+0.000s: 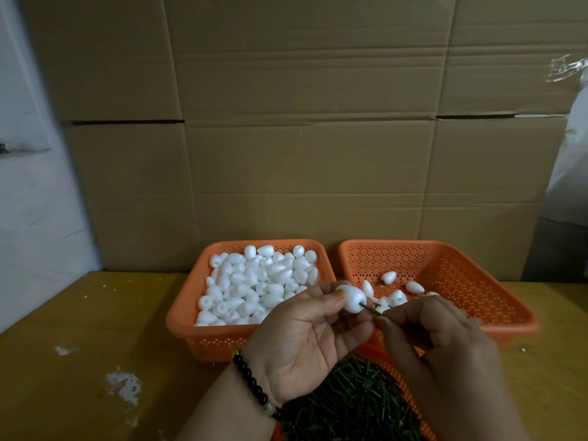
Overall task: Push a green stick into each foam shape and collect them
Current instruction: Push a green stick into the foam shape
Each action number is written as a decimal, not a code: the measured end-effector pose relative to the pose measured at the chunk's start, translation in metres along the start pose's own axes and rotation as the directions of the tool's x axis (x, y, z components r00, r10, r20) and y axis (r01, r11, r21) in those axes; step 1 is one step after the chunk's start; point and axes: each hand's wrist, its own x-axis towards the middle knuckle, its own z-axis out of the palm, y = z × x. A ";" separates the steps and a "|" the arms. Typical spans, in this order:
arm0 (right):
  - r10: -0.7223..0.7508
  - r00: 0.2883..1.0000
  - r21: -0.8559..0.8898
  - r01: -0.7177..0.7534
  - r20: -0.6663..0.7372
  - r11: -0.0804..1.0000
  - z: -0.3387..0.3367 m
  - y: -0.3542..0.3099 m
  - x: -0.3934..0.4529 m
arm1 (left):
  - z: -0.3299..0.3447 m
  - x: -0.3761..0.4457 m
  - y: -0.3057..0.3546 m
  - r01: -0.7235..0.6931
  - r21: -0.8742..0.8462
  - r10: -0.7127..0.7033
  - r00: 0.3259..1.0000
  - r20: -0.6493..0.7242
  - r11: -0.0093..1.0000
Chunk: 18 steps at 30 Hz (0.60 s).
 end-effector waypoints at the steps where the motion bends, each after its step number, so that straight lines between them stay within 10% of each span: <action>1: 0.007 1.000 0.007 -0.007 0.001 1.000 0.000 0.000 0.000 | 0.000 0.000 0.000 -0.003 0.001 0.003 1.000 0.003 1.000; 18: 0.007 0.998 -0.022 -0.006 0.064 1.000 -0.001 0.001 -0.001 | 0.002 -0.001 -0.003 -0.039 0.102 0.041 0.999 -0.021 0.994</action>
